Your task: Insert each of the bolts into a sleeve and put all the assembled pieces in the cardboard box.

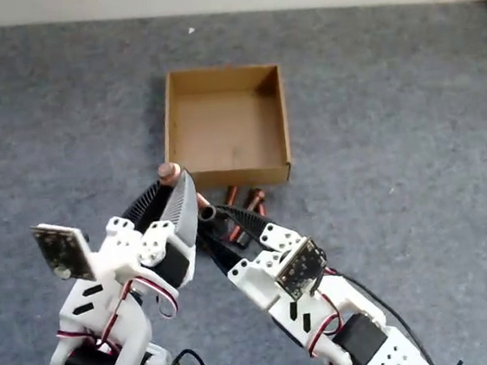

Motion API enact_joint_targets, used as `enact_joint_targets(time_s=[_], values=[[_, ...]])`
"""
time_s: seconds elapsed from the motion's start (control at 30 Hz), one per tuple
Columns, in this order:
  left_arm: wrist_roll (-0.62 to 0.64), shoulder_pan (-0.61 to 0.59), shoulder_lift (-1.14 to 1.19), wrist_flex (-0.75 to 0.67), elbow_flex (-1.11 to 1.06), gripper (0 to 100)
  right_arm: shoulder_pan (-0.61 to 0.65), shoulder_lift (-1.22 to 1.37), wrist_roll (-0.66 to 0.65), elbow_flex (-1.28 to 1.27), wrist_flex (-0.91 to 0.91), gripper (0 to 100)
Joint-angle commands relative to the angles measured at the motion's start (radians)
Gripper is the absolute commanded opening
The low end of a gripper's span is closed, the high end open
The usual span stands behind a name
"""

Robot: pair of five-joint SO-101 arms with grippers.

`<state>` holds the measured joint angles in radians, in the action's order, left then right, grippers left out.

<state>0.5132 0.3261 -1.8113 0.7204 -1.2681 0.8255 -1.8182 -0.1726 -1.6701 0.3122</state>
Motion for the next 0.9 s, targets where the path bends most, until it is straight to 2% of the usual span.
enact_joint_targets(time_s=[0.0,0.13,0.4,0.87], values=[[-0.017,-0.036,-0.007,-0.081,0.013,1,0.007,-0.019,-0.012,-0.077,-0.039,0.5],[-0.017,-0.048,-0.008,-0.083,0.070,1,0.004,-0.019,-0.012,-0.079,-0.039,0.5],[-0.015,-0.045,-0.008,0.041,0.134,1,0.004,-0.019,-0.012,-0.079,-0.039,0.5],[-0.049,0.108,-0.008,0.060,0.054,1,0.004,-0.018,-0.012,-0.099,-0.039,0.5]])
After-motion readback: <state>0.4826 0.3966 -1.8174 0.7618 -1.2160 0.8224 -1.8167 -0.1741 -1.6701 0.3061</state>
